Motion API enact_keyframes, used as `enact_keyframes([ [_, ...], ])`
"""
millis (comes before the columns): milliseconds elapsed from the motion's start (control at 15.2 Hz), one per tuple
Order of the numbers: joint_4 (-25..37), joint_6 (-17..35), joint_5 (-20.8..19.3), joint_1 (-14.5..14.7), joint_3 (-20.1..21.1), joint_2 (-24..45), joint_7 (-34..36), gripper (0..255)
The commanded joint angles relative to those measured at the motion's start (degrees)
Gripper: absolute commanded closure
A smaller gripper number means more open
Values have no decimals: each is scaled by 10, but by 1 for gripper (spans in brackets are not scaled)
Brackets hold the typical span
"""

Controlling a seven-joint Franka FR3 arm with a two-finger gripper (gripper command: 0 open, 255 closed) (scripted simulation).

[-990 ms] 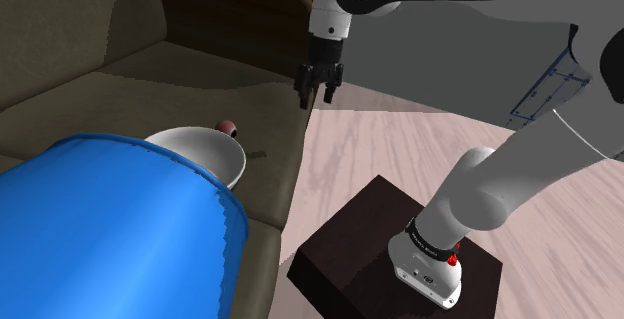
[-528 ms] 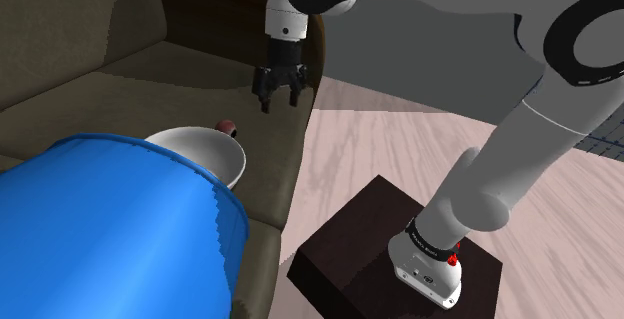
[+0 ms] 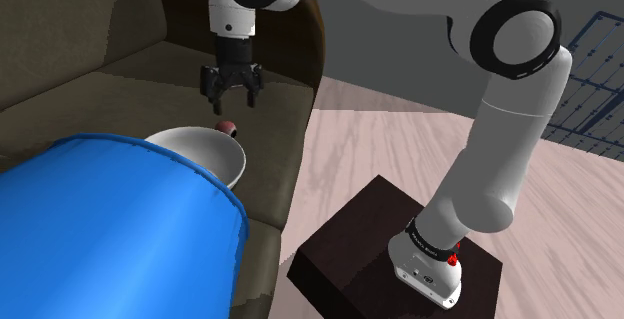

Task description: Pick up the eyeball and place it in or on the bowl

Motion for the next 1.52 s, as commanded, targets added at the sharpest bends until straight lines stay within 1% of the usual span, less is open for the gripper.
enact_keyframes([
  [0, 43, -12, -5, 11, 4, 33, 14, 0],
  [462, -23, 48, -3, 13, 5, 27, 12, 0],
  [990, -23, 48, -3, 13, 5, 27, 12, 0],
  [1056, -23, 48, -3, 13, 5, 27, 12, 255],
  [1452, -23, 48, -3, 13, 5, 27, 12, 255],
])
